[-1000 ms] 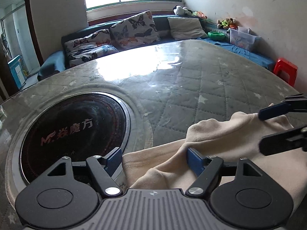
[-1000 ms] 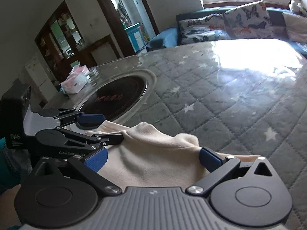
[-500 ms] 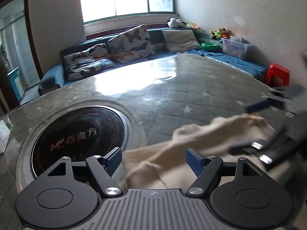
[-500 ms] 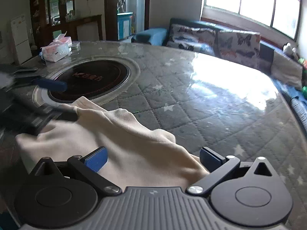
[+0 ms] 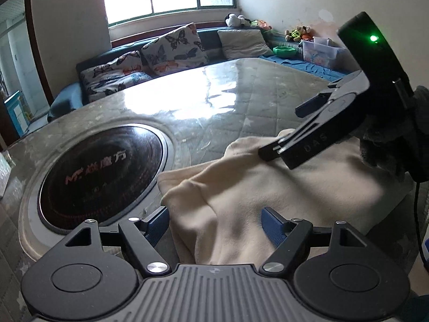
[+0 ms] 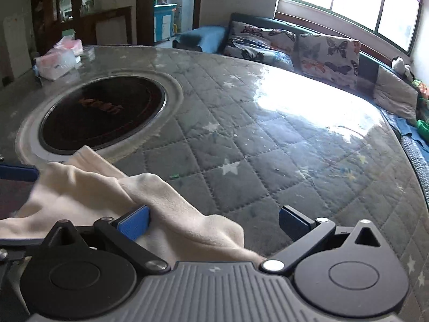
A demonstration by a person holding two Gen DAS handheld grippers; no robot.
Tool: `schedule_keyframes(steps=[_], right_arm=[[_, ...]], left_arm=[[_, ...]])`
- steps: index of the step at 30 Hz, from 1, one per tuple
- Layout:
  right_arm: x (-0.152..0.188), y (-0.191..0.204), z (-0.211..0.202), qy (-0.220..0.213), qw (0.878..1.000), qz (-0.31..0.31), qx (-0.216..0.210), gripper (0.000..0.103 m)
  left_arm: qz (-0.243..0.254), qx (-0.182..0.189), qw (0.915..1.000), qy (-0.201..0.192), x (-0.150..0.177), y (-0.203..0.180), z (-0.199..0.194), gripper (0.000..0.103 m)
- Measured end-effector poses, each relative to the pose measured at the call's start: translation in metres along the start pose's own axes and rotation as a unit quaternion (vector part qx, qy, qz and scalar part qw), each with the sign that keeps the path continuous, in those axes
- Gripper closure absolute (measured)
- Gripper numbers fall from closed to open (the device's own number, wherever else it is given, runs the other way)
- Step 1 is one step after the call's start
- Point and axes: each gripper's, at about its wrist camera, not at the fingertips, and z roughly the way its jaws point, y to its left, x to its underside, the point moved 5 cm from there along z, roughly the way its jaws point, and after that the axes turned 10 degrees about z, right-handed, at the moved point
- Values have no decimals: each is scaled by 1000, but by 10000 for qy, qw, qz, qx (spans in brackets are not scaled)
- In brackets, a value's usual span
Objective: Fold clothes
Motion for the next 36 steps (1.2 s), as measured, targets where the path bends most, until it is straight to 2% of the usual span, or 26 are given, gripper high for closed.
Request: schedule_keyframes(steps=[3,11,17,19,23,28,32,36], right_arm=[[-5,-4,0,-79,9998,152,-61,0],[-2,-14,-60,-838,9954,301,-347,0],[32,-11,-87,-644,9946,363,-734,0],[48,-6,-96,-682,9946,244,-746,0],[75,3,-104,-615,9967,-44,-524,0],[94,2,-103,-616,9977,37,-275,0],[104,-2,-102,-670,9976,49,-172,0],[103,-11,-118,-889,9960,60,-47,0]], left_arm=[[-56,4,10000,34,3,2,2,23],[-179,24,9998,-75,5,6,-5,19],[-236,146,9988,-407,5,4,-19,0],[-214,166,9982,-540,5,1,-26,0],[-165,215,9982,-539,5,-4,-29,0],[-169,132,9994,-267,13,-11,-18,0],[-226,59,9996,-142,20,-9,-13,0],[-241,3,9996,-147,23,-7,-14,0]])
